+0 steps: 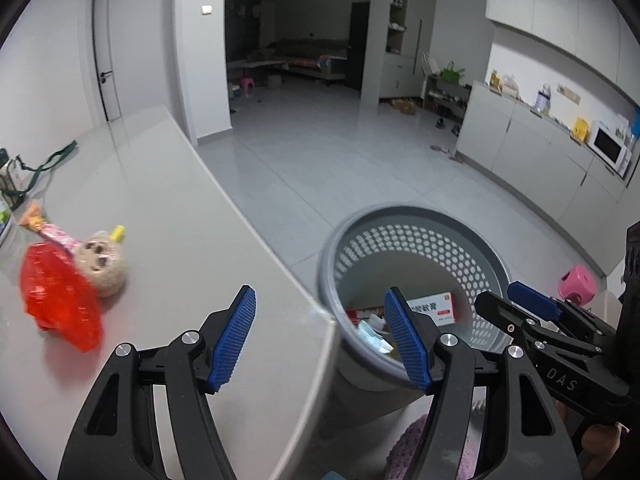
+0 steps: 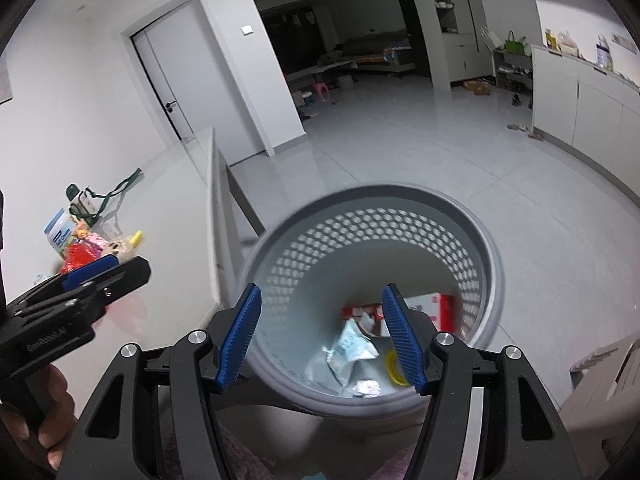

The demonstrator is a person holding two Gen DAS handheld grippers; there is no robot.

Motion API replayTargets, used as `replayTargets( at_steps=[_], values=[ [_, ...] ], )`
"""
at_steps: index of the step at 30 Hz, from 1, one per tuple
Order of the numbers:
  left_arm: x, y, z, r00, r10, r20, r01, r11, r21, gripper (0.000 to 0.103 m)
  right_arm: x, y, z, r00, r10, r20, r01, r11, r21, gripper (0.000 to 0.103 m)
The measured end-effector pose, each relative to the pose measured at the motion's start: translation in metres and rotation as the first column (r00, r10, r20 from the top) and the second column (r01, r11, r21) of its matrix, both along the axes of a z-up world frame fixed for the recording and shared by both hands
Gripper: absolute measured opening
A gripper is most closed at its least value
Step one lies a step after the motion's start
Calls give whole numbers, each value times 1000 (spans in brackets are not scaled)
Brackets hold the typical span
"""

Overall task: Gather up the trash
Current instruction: 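Withdraw both tools from the basket back toward the red bag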

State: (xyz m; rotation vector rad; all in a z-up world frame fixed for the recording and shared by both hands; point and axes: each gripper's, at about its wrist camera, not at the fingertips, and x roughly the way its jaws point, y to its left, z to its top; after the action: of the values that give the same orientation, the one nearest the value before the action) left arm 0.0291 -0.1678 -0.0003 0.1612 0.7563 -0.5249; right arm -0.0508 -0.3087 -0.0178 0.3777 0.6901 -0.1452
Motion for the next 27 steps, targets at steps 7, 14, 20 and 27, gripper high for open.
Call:
replayTargets(
  at_steps=[7, 14, 20, 27],
  values=[
    [-4, 56, 14, 997, 69, 34, -69, 998, 7, 66, 0, 34, 20, 997, 34, 76, -35, 999, 6, 61],
    [-9, 109, 22, 988, 149, 46, -148, 988, -33, 66, 12, 81, 28, 989, 130, 74, -127, 991, -42, 62],
    [-11, 152, 16, 979, 200, 32, -198, 978, -59, 66, 27, 121, 22, 978, 204, 49, -201, 978, -57, 63],
    [-2, 204, -1, 957, 290, 22, -289, 957, -40, 66, 53, 175, 6, 954, 298, 0, -298, 953, -56, 63]
  ],
)
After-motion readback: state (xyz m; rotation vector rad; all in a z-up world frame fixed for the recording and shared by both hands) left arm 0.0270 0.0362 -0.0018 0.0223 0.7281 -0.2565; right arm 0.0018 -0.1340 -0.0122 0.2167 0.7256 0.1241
